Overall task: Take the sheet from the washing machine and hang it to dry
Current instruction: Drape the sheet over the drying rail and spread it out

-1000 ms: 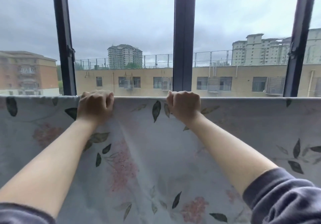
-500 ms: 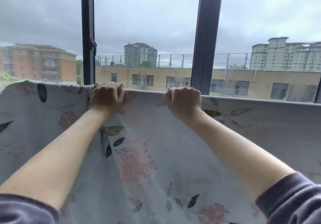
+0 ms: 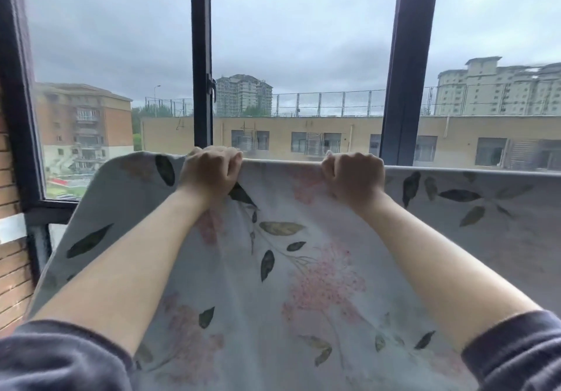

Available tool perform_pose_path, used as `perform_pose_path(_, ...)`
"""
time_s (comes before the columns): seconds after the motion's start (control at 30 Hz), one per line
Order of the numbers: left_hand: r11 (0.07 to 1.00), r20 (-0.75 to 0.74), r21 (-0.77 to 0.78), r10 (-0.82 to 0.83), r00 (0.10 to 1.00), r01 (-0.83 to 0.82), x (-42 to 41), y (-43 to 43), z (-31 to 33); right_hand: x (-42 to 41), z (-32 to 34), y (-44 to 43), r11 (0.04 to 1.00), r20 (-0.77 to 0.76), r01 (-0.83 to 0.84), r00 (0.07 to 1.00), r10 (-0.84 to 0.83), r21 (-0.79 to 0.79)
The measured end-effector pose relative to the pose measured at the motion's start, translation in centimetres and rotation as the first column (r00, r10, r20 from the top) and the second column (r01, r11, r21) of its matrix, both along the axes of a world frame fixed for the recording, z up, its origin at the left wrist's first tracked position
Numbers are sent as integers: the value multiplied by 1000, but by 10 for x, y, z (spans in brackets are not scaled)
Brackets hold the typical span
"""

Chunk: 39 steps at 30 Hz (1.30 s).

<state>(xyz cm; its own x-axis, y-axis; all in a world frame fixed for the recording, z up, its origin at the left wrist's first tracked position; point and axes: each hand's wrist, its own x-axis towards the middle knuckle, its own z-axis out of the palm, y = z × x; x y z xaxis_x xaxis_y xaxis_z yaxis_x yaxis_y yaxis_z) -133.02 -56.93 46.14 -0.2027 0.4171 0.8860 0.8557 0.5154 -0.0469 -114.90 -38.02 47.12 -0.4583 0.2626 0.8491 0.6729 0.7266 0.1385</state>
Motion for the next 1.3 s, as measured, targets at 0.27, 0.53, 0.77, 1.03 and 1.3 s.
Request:
perform_pose_path(0.27, 989, 25, 143, 38, 999, -41, -62, -46, -5, -13, -1, -8, 997, -55, 68, 996, -69, -33)
perform_pose_path(0.53, 956, 147, 153, 228, 963, -249, -105, -82, -19, -17, -3, -7, 997, -68, 64, 995, -67, -35)
perform_pose_path(0.77, 977, 604, 187, -201, 771, 108, -154, -134, -57, -20, 0, -12, 994, -101, 48, 993, -58, -102)
perform_pose_path(1.03, 948, 914, 271, -308, 265, 166, -228, -204, -153, -146, -8, -132, 965, -17, -261, 965, 261, 17)
perform_pose_path(1.3, 951, 983, -70, 117, -143, 300, -231, -239, -184, -225, -20, -202, 973, -103, -233, 968, 231, -7)
